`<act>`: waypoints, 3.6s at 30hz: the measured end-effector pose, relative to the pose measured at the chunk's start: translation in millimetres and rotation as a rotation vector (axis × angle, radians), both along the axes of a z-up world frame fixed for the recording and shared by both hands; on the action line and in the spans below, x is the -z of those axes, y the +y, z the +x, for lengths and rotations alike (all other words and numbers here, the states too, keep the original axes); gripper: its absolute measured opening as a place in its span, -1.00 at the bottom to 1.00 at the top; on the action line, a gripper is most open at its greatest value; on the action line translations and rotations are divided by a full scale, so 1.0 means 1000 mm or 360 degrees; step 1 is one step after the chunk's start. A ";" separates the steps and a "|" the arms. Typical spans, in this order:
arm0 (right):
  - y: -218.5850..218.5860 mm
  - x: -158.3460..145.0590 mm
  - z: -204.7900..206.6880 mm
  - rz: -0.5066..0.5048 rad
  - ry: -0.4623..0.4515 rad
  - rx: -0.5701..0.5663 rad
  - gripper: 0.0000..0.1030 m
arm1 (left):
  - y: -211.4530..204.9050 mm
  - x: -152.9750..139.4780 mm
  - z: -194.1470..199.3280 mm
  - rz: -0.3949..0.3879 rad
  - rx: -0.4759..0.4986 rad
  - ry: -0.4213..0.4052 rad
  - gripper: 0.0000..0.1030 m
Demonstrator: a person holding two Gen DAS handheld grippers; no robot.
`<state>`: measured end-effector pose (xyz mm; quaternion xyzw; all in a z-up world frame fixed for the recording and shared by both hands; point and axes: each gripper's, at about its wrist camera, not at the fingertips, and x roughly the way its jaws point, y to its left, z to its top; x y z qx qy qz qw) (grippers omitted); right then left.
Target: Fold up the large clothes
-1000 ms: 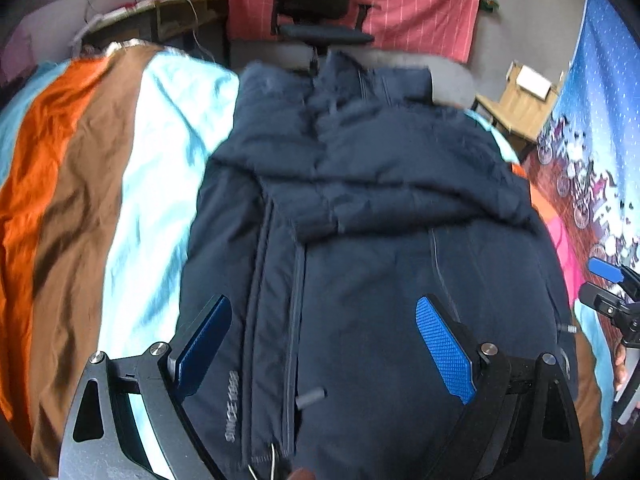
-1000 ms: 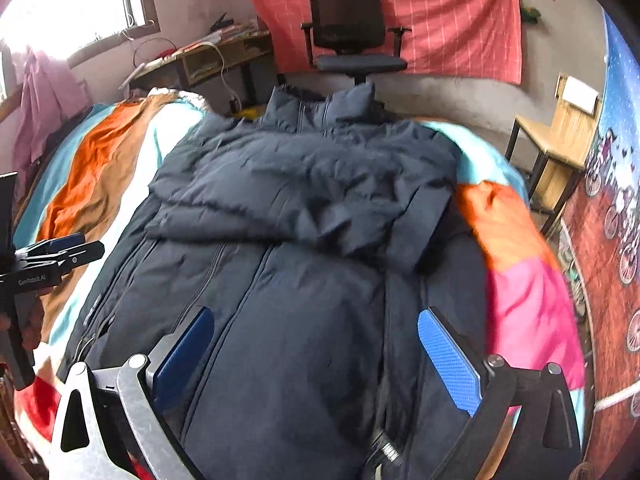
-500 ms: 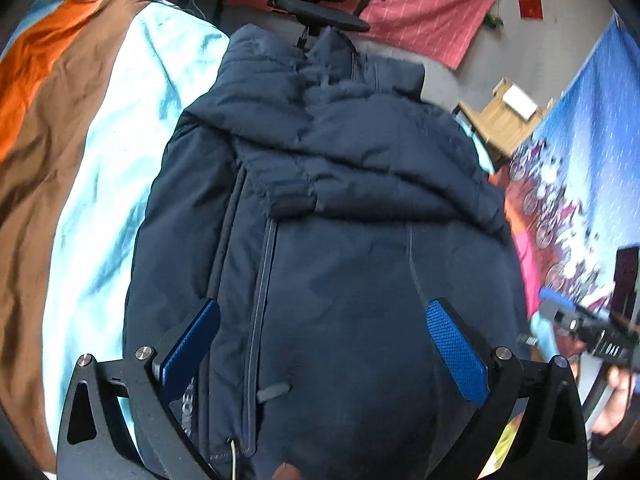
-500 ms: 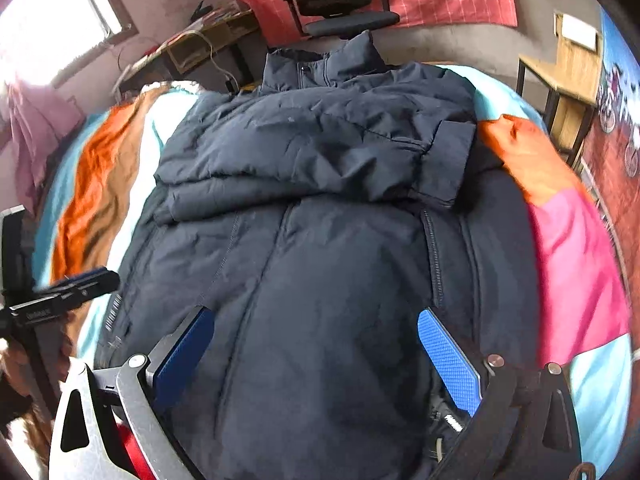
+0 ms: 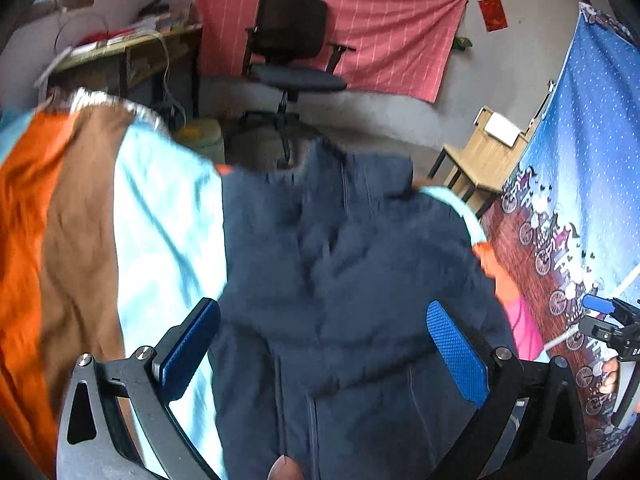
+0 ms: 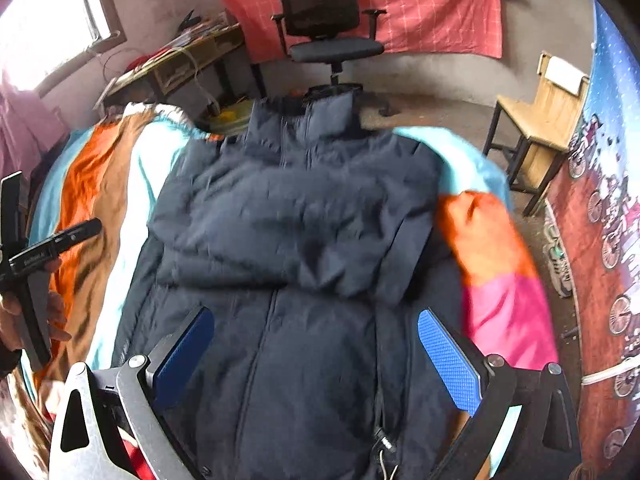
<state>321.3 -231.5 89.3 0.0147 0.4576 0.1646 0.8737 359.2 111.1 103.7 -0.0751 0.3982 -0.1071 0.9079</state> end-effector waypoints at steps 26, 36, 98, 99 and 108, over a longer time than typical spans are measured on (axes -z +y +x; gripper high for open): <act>0.022 0.027 0.220 0.0154 -0.0142 0.0151 1.00 | -0.021 0.021 0.217 0.0292 -0.0315 0.0055 0.97; 0.009 0.082 0.336 0.0475 -0.0052 0.0230 1.00 | -0.040 0.072 0.302 0.0352 -0.0554 0.0313 0.97; 0.013 0.103 0.123 0.0206 -0.0433 -0.0146 -0.81 | -0.110 0.116 0.077 0.0298 0.0119 -0.0022 -1.00; 0.013 0.110 0.126 0.0195 -0.0411 -0.0141 -0.82 | -0.108 0.116 0.075 0.0280 0.0130 -0.0015 -1.00; 0.013 0.158 0.127 0.0033 -0.0419 -0.0131 -0.82 | -0.091 0.066 0.070 0.0128 0.0156 -0.0203 -1.00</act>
